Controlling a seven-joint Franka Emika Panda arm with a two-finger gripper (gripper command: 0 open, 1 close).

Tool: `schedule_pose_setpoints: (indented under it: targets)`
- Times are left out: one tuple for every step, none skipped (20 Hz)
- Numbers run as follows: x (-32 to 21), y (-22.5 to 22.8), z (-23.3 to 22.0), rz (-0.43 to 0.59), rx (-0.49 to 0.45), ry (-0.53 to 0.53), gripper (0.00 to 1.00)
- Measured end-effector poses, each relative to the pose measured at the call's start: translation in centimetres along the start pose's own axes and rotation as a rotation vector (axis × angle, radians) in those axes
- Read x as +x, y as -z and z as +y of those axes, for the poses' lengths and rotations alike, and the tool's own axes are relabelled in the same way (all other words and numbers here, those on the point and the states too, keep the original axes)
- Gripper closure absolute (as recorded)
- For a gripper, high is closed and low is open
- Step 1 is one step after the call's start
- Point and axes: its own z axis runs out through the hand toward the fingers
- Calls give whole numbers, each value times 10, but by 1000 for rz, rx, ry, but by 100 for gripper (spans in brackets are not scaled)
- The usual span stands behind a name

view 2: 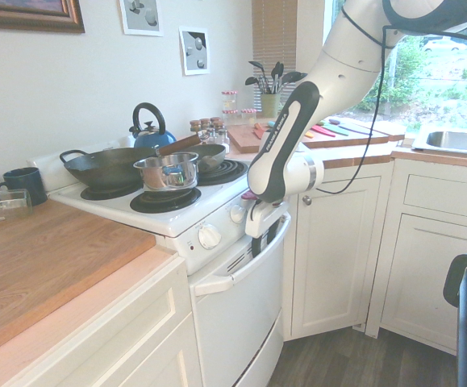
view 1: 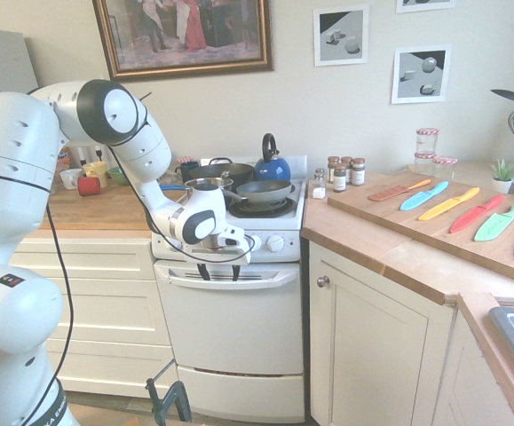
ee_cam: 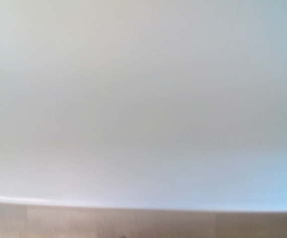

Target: Open the oven

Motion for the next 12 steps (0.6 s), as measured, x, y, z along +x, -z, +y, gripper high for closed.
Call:
schedule_pose_setpoints:
  targets:
    - [-6, -7, 25, -29, -20, 12, 0]
    - [-15, -16, 52, -66, -46, 16, 0]
    - [-26, -25, 79, -100, -76, 15, 0]
    - [-37, -32, 105, -128, -101, 7, 0]
    - [-47, -37, 128, -152, -120, 2, 0]
    - [-55, -40, 144, -165, -130, -1, 0]
    - [-61, -40, 162, -174, -142, -14, 0]
    - [-65, -39, 178, -177, -151, -26, 0]
    - [-66, -33, 190, -174, -154, -28, 0]
    - [-65, -21, 196, -164, -151, -21, 0]
    - [-62, -6, 195, -161, -132, -2, 0]
    - [-60, 11, 187, -176, -105, 13, 0]
